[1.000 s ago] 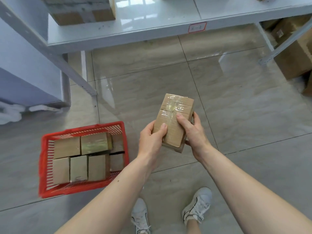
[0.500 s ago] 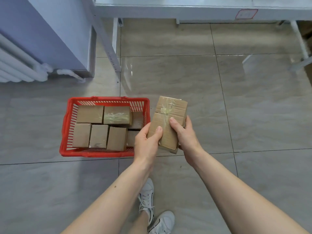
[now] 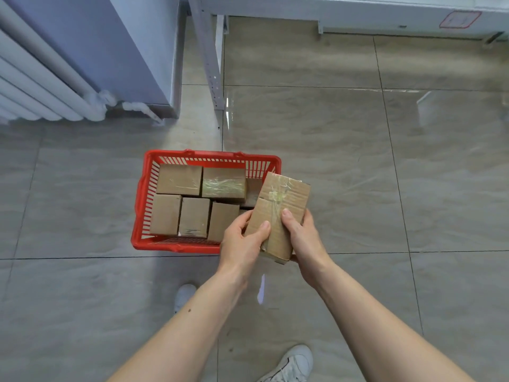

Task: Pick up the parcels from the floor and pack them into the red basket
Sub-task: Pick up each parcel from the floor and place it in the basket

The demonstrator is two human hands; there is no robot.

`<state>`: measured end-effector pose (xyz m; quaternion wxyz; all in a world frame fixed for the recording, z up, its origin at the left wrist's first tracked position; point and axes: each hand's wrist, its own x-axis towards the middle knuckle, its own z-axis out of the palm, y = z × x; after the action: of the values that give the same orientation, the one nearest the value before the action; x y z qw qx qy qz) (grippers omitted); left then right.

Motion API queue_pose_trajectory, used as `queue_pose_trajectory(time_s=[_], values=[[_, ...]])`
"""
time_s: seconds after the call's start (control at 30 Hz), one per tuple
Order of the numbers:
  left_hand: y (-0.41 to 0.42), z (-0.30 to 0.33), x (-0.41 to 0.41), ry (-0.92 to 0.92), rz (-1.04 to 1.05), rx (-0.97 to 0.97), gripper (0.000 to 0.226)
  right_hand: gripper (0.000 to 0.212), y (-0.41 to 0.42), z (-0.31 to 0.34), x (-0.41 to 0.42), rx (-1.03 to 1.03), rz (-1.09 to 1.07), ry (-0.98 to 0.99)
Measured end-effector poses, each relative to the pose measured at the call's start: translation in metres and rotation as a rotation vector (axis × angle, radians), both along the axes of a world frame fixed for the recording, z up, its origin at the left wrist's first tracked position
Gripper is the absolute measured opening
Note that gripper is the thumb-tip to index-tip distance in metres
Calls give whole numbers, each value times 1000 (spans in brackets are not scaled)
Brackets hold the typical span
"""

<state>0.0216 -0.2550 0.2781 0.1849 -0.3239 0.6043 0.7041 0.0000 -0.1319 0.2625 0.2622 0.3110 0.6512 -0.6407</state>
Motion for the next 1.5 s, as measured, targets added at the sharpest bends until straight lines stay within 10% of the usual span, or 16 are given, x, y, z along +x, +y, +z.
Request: queue_pose_trajectory(time_s=[1.5], values=[[-44,-278,-39,-151,-446,-655,29,65,-58,-256,-39,438,225,-235]])
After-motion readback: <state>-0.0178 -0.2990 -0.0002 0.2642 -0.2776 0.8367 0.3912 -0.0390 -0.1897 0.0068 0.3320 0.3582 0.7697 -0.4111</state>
